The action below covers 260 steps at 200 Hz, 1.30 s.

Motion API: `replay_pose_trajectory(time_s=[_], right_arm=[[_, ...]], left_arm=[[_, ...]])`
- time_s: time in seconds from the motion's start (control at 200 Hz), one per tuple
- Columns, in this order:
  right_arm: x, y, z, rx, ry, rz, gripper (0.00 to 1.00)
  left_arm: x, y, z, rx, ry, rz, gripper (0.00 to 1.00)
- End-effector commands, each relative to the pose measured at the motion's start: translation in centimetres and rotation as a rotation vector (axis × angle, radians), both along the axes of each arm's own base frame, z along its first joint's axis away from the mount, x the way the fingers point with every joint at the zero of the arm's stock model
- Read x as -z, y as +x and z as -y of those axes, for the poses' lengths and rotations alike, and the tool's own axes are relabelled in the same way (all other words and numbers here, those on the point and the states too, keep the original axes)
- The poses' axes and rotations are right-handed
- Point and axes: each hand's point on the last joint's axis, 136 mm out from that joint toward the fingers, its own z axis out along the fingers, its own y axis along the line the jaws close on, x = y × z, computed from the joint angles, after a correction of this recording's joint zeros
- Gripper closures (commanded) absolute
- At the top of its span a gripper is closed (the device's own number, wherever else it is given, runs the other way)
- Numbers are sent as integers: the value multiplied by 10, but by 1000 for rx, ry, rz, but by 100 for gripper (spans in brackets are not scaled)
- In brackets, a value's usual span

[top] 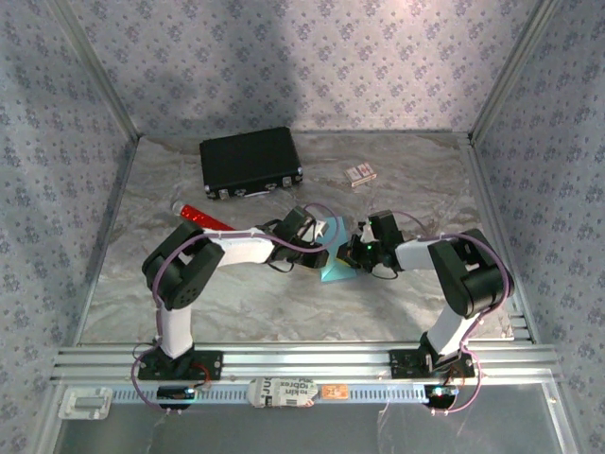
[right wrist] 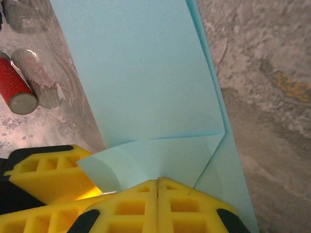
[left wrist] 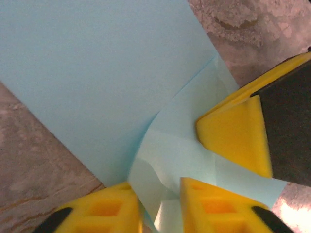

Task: Fold a paper plane with a square sheet of paper (pick it up from the middle)
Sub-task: Fold the triangle a second time at the center of the table.

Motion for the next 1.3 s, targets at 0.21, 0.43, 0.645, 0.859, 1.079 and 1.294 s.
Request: replay_pose_trajectory(time_s=[0.21,0.43,0.645,0.859,1.079,1.294], right_arm=[[25,-17,19,61,-100,-97,98],[24,-17,19,66,-101,-95,98],[24,-17,17,62,-98,-96,98],[23,-16,16,61,-96,-95,98],[24,-17,17,61,-98,-97,98],[25,-18,17,60,-99,-101,98]], left_arm=[[-53,6,-16,-145,-61,-5,65],[-76,-22,20,-36,-253,-169,88],[-62,-37,43,7,-304,-355,91],[-41,-39,45,-2,-273,-409,90],[-33,-41,48,6,-257,-432,89],[-20,-43,47,-1,-220,-446,89]])
